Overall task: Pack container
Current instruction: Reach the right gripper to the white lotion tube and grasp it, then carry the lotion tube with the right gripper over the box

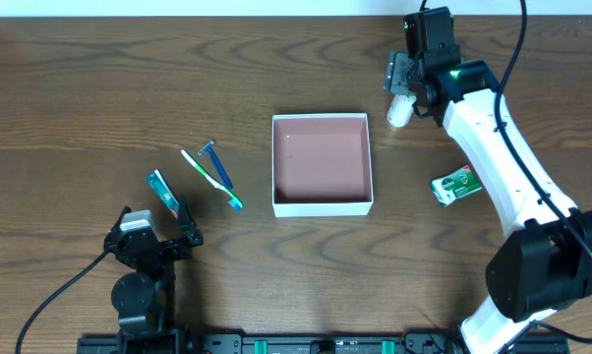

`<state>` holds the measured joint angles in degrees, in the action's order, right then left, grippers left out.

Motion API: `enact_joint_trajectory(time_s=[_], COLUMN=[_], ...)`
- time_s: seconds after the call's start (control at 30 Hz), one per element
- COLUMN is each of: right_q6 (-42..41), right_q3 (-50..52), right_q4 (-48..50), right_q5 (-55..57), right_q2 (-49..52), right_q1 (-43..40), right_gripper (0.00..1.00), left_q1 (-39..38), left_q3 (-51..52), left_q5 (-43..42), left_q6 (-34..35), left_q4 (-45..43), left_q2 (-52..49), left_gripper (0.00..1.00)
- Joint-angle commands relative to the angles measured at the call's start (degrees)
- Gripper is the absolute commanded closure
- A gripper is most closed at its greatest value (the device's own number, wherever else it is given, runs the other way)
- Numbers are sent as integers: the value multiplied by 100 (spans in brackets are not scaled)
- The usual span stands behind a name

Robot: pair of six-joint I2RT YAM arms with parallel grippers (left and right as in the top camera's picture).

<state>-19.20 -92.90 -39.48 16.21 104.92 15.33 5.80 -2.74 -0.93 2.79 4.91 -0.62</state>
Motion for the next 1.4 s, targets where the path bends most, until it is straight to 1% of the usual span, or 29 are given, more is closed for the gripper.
enact_joint_trajectory(time_s=[0.0, 0.1, 0.17, 0.37, 0.43, 0.6, 0.73, 1.03, 1.17, 1.37], right_q6=[-92, -37, -4, 66, 129, 280, 455, 468, 422, 122], right_q3=[-72, -68, -63, -63, -63, -63, -66, -66, -66, -66], right_q4=[59, 131, 181, 251, 269, 245, 232, -179, -426, -680], right_q5=[-37, -125, -190, -186, -184, -151, -114, -109, -343, -455], right_q2=[90, 129, 151, 199, 190, 162, -85, -1631, -2236, -2671], right_q1=[-72, -87, -92, -92, -92, -92, -92, -90, 17, 474], right_gripper=[38, 55, 62, 93, 99, 99, 99, 98, 99, 98], left_q1=[24, 24, 24, 24, 24, 24, 24, 24, 24, 24], left_q3=[162, 162, 162, 162, 162, 162, 164, 162, 162, 164], left_q5=[-11, -11, -11, -11, -11, -11, -11, -11, -11, -11], left_q6=[-4, -4, -4, -4, -4, -4, -4, -4, -4, -4], left_q4=[98, 98, 98, 98, 98, 98, 98, 98, 98, 98], left_q2=[22, 22, 22, 22, 22, 22, 22, 22, 22, 22], left_gripper=[2, 2, 2, 2, 2, 2, 2, 2, 2, 2])
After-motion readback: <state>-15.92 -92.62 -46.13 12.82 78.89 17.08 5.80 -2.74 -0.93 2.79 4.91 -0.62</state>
